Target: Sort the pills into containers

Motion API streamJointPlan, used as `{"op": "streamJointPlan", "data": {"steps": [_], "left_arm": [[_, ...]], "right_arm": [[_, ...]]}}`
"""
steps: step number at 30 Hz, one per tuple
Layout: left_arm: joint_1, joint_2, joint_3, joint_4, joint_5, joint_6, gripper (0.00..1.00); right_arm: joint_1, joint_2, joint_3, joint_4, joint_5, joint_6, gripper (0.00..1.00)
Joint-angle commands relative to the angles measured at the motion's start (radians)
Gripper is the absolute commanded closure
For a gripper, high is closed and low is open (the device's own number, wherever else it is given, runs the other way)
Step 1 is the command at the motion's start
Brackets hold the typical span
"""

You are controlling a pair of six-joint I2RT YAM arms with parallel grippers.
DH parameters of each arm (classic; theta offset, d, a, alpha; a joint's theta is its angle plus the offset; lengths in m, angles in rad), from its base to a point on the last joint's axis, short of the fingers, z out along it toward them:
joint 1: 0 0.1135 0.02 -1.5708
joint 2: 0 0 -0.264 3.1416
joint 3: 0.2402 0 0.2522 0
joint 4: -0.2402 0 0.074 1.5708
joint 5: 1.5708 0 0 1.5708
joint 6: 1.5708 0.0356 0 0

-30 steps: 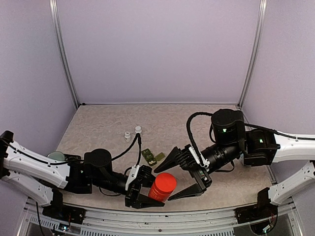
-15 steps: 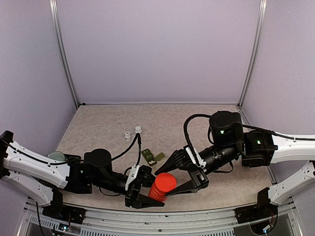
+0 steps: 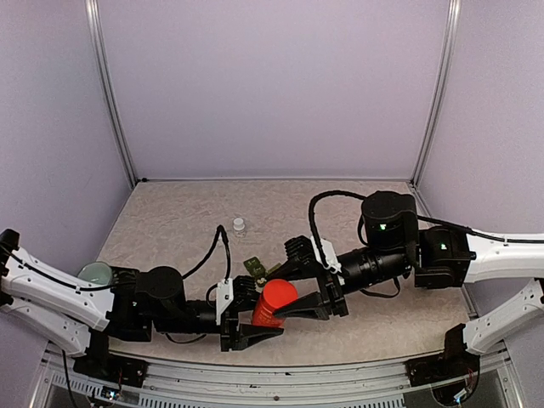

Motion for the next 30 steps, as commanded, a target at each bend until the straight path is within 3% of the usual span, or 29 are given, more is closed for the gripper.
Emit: {"op": "streamJointPlan", "data": {"steps": [1,9,12,16,23,30], "left_arm": [[-0.024,-0.019,0.008,0.056,-0.339,-0.038,0.62],[-0.059,0.001,0.0,0.097,-0.413,-0.027,0.59],[-0.055,-0.02,-0.022,0.118,-0.412,-0.03,0.39],[-0.042,-0.061,-0.048,0.115,-0.405,-0.047,0.03],[-0.035,-0.192,-0.108,0.063,-0.46,-0.092,0.01],[-0.031,-0.338,-0.134,-0.114,-0.661,-0.192,0.01]], "right_arm": [[0.0,0.014,-0.019,0.022,0.152,0.114,0.65],[0.001,0.004,-0.015,0.017,0.23,0.137,0.68],[0.0,-0.003,-0.008,0.012,0.25,0.132,0.68],[-0.004,0.001,0.006,-0.008,0.289,0.121,0.68],[-0.1,0.048,0.037,-0.03,0.359,0.124,0.68],[-0.293,0.214,0.118,0.009,0.408,0.088,0.68]]}}
